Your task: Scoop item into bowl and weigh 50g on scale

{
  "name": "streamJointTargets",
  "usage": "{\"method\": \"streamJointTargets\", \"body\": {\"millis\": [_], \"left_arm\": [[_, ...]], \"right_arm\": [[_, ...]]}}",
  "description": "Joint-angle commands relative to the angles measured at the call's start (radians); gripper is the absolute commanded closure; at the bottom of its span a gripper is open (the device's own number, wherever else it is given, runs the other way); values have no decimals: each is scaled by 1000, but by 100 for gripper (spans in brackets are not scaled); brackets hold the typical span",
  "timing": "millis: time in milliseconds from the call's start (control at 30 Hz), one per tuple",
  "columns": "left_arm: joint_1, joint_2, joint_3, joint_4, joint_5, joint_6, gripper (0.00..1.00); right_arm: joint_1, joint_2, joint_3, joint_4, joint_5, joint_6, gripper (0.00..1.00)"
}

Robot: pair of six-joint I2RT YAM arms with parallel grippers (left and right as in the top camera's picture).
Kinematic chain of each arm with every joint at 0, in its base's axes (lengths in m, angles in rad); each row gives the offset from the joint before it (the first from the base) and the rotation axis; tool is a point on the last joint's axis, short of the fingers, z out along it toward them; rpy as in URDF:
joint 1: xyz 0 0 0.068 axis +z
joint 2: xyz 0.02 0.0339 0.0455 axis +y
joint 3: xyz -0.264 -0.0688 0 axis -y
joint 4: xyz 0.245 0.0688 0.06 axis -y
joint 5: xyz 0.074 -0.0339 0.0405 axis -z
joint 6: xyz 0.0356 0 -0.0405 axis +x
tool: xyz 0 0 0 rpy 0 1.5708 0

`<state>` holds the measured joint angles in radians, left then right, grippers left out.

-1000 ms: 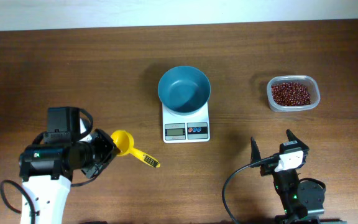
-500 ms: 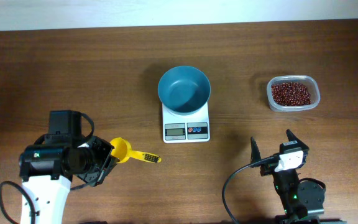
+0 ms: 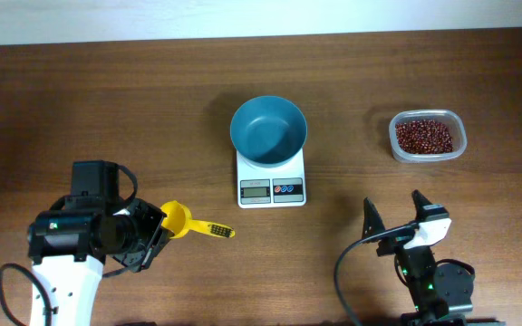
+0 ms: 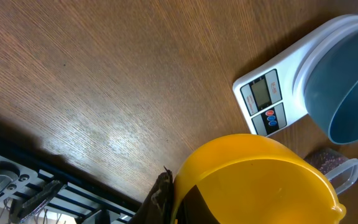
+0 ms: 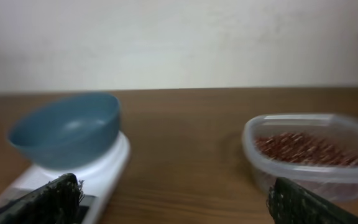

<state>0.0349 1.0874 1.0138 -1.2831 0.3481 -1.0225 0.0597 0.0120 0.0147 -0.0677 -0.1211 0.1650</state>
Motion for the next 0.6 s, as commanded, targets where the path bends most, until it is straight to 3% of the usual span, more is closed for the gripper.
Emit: {"method": "streamJointTargets", "body": {"millis": [0, 200, 467, 567], "left_arm": [[0, -10, 18, -2, -11, -17, 100], [0, -10, 18, -2, -12, -17, 100], [0, -10, 18, 0, -15, -17, 100], [0, -10, 18, 14, -15, -17, 100]], "right_arm": [[6, -6, -9, 13, -155, 410, 1], [6, -6, -9, 23, -537, 603, 1], [6, -6, -8, 62, -504, 582, 1], [6, 2, 74, 26, -503, 534, 1]]}}
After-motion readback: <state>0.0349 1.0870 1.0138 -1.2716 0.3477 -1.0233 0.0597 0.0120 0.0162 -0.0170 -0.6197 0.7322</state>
